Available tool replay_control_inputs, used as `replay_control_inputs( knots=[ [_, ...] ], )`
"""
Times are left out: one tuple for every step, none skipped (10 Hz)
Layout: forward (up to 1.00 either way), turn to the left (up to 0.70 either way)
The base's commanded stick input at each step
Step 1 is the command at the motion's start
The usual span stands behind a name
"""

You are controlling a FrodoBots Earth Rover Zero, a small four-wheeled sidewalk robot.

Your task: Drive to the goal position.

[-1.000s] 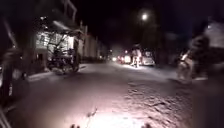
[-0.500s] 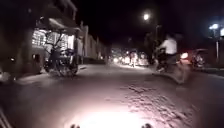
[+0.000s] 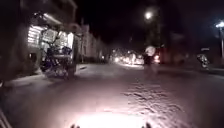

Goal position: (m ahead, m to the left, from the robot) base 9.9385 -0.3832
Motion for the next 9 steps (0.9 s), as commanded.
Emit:
replay_control_inputs(
  knots=[
    [0.7, 0.0],
    [0.7, 0.0],
    [0.7, 0.0],
    [0.7, 0.0],
    [0.7, 0.0],
    [0.7, 0.0],
    [0.7, -0.23],
    [0.7, -0.21],
    [0.7, -0.01]
  ],
)
